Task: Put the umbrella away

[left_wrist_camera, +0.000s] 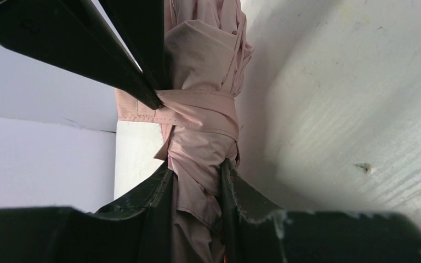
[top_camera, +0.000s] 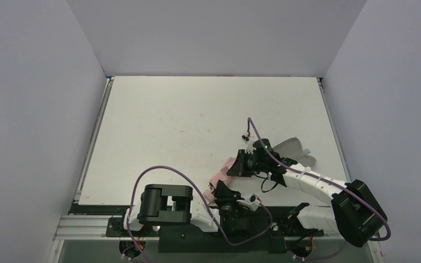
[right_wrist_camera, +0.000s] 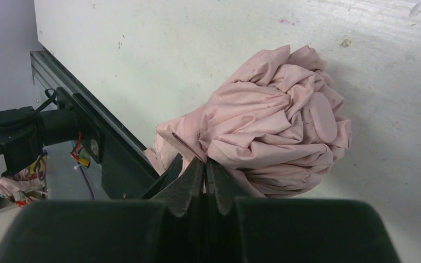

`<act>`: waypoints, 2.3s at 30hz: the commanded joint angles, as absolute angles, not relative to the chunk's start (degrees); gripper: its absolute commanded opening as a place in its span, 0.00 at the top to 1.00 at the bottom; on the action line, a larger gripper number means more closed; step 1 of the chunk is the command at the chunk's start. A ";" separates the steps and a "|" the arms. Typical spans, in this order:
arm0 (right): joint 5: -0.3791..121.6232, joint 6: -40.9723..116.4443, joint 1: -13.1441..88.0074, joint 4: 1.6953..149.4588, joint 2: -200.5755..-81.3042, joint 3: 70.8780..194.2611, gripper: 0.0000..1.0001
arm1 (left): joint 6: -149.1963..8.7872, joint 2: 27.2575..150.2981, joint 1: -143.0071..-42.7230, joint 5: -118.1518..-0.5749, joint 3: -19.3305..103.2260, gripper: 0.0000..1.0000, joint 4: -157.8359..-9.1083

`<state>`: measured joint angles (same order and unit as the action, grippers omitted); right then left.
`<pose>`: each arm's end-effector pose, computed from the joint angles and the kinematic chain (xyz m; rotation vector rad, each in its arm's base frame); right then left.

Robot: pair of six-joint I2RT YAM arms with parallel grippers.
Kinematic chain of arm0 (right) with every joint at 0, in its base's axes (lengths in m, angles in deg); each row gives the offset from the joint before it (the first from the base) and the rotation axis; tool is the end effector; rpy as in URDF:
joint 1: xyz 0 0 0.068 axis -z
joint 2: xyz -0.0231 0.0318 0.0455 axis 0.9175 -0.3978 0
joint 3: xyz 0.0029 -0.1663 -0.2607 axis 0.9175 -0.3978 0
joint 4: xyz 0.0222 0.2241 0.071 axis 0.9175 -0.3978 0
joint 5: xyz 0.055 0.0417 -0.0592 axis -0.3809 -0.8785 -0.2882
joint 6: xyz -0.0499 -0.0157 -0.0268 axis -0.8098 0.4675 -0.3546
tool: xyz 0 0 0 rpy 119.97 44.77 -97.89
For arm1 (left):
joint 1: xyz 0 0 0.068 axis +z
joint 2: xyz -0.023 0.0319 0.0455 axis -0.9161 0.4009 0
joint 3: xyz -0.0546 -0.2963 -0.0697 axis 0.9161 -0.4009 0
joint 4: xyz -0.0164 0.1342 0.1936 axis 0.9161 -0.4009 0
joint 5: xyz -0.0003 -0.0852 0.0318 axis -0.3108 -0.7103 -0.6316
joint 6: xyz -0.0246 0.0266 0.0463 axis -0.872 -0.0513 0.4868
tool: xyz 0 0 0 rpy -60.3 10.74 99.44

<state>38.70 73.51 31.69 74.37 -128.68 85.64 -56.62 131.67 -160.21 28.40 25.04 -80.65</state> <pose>0.1513 0.1309 0.2260 -0.1263 2.5350 1.2225 0.0178 -0.3604 0.1427 1.0039 1.4573 0.6429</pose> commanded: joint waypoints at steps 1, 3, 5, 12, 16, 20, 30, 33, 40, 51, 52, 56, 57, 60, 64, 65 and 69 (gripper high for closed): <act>32.80 75.17 31.97 93.14 -127.21 91.85 1.00 | -56.24 133.83 -162.61 19.62 23.72 1.00 -82.06; 32.76 75.21 31.99 93.66 -127.34 91.97 1.00 | -56.55 134.14 -163.13 19.45 23.32 1.00 -82.53; 32.34 75.47 31.96 94.55 -127.81 92.10 1.00 | -56.67 134.51 -163.52 19.35 23.15 1.00 -82.72; 29.59 75.52 31.96 96.01 -129.41 93.54 1.00 | -56.76 134.72 -164.30 19.82 21.97 1.00 -80.22; 28.03 74.76 32.02 95.46 -128.85 94.61 1.00 | -56.44 133.12 -164.86 21.07 19.75 1.00 -76.33; 27.30 74.20 32.06 95.44 -126.88 94.59 1.00 | -54.50 130.67 -165.21 21.12 16.20 1.00 -70.53; 20.27 73.98 31.09 97.75 -125.65 94.69 1.00 | -52.49 130.57 -164.68 19.46 14.45 1.00 -67.75; 19.43 73.35 29.60 97.56 -126.01 95.45 1.00 | -52.42 130.99 -164.50 19.17 14.79 1.00 -67.94; 21.21 72.65 25.87 96.46 -130.54 98.30 1.00 | -51.23 131.55 -164.45 18.82 15.22 1.00 -67.27; 25.76 68.89 21.93 91.23 -137.69 101.19 1.00 | -49.85 131.67 -164.45 18.78 15.15 1.00 -65.61; 27.16 68.27 21.79 90.16 -138.20 101.43 1.00 | -49.84 131.61 -164.45 18.88 15.10 1.00 -65.49; 32.91 63.20 21.56 81.46 -138.12 102.42 1.00 | -49.84 131.31 -164.45 19.25 14.74 1.00 -65.15; 35.01 62.44 21.58 80.36 -137.92 102.69 1.00 | -49.84 131.23 -164.45 19.29 14.77 1.00 -65.12; 39.09 60.37 21.75 74.79 -138.94 104.03 1.00 | -49.30 131.19 -164.53 19.34 14.64 1.00 -64.62; 45.02 59.26 21.78 70.30 -141.62 106.38 1.00 | -48.54 131.56 -164.54 19.50 14.81 1.00 -64.04; 46.17 59.06 21.80 69.76 -142.53 106.66 1.00 | -48.57 131.57 -164.54 19.55 14.75 1.00 -64.02; 46.59 57.23 21.66 68.28 -144.72 107.58 1.00 | -48.84 131.43 -164.54 19.51 14.72 1.00 -64.22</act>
